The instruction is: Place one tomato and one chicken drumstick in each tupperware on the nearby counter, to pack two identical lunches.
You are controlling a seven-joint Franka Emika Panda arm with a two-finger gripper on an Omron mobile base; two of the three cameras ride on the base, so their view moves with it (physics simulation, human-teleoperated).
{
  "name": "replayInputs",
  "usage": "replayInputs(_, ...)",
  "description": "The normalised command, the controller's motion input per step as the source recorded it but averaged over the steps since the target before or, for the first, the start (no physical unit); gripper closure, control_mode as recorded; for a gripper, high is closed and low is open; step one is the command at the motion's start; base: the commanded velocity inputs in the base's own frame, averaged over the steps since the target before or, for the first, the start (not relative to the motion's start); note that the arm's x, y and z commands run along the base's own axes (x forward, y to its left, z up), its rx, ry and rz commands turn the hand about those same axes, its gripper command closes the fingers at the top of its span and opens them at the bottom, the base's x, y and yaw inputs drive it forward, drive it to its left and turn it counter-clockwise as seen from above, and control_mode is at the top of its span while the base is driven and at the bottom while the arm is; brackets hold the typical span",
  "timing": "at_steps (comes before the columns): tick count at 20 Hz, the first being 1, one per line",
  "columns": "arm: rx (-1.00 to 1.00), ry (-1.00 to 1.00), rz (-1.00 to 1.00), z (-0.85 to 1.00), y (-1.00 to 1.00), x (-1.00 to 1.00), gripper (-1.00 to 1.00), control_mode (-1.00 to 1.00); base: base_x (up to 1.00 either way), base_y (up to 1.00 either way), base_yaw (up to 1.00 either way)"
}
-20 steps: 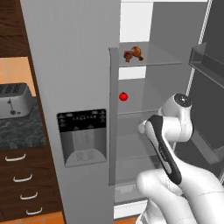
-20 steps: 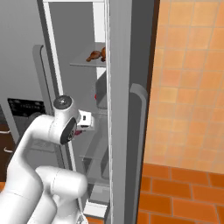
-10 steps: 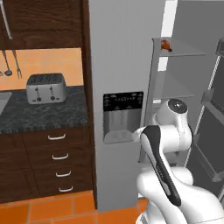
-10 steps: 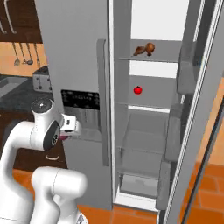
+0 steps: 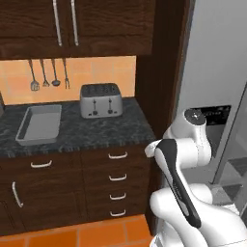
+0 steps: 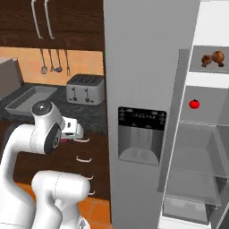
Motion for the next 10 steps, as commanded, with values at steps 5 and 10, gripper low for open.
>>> replayInputs(5,0.0,0.0,0.0,0.0,0.0,0.0,1.0,1.0,0.63,1.0,0.0)
replayInputs(10,0.0,0.0,0.0,0.0,0.0,0.0,1.0,1.0,0.61,1.0,0.0)
